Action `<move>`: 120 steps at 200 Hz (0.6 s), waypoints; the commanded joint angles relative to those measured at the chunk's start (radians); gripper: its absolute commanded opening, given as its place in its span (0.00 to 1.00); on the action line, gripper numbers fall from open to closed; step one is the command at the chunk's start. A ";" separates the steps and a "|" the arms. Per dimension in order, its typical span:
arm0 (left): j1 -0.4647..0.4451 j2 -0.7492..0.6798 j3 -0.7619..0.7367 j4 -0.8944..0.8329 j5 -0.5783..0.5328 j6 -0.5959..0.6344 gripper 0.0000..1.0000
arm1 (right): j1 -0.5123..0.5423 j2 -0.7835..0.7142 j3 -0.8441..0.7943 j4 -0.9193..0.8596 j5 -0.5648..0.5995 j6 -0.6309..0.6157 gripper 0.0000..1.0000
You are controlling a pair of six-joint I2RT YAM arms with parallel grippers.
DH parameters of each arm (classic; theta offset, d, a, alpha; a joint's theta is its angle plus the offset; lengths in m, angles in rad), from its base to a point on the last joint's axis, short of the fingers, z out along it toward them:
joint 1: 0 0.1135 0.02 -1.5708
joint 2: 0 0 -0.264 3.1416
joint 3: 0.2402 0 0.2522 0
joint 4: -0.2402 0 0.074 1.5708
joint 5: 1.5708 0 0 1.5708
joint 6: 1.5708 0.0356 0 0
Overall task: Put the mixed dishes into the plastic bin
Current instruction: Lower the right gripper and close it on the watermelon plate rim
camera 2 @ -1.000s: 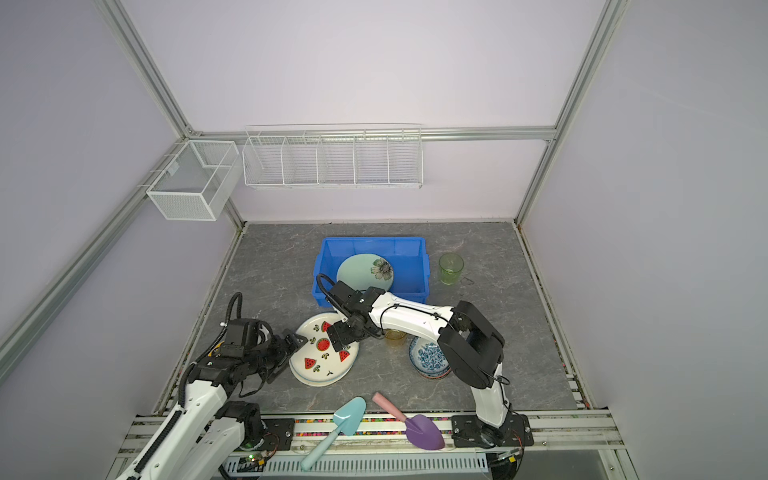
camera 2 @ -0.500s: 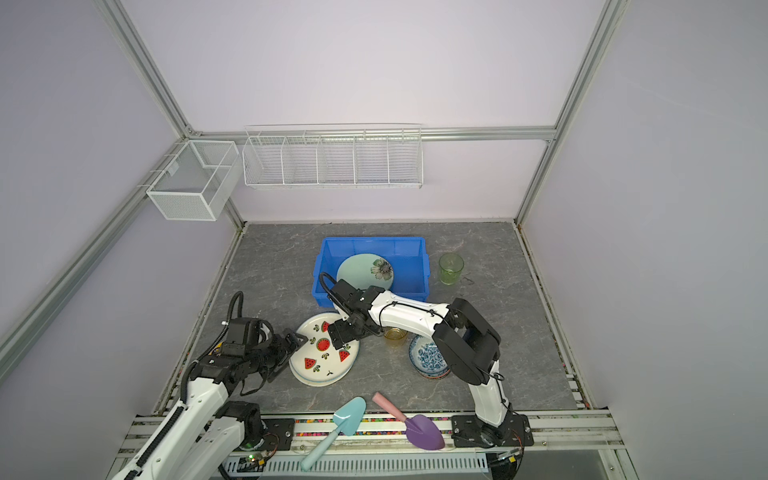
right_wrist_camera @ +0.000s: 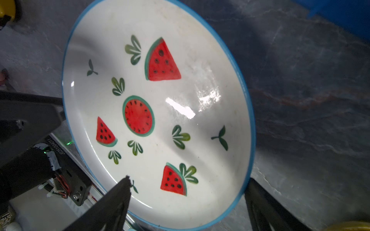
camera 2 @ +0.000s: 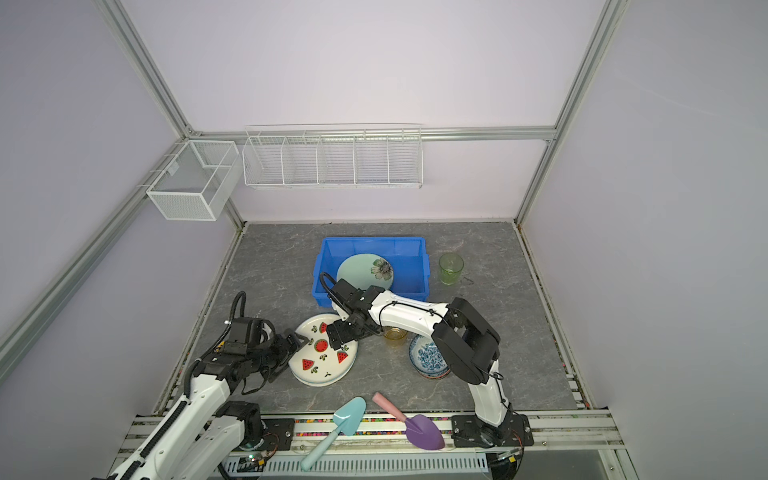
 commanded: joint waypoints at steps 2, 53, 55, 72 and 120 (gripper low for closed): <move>-0.007 -0.001 -0.013 0.018 0.010 0.009 0.94 | 0.002 0.014 -0.007 0.051 -0.063 0.013 0.90; -0.008 -0.004 -0.019 0.031 0.025 0.010 0.91 | 0.002 0.021 -0.011 0.071 -0.090 0.019 0.91; -0.008 -0.005 -0.019 0.032 0.025 0.010 0.90 | 0.002 0.022 -0.011 0.071 -0.090 0.020 0.90; -0.008 -0.013 -0.018 0.031 0.027 0.008 0.88 | 0.003 0.023 -0.012 0.069 -0.092 0.020 0.90; -0.010 -0.059 -0.014 0.028 0.032 -0.005 0.74 | 0.002 0.029 -0.012 0.069 -0.100 0.018 0.91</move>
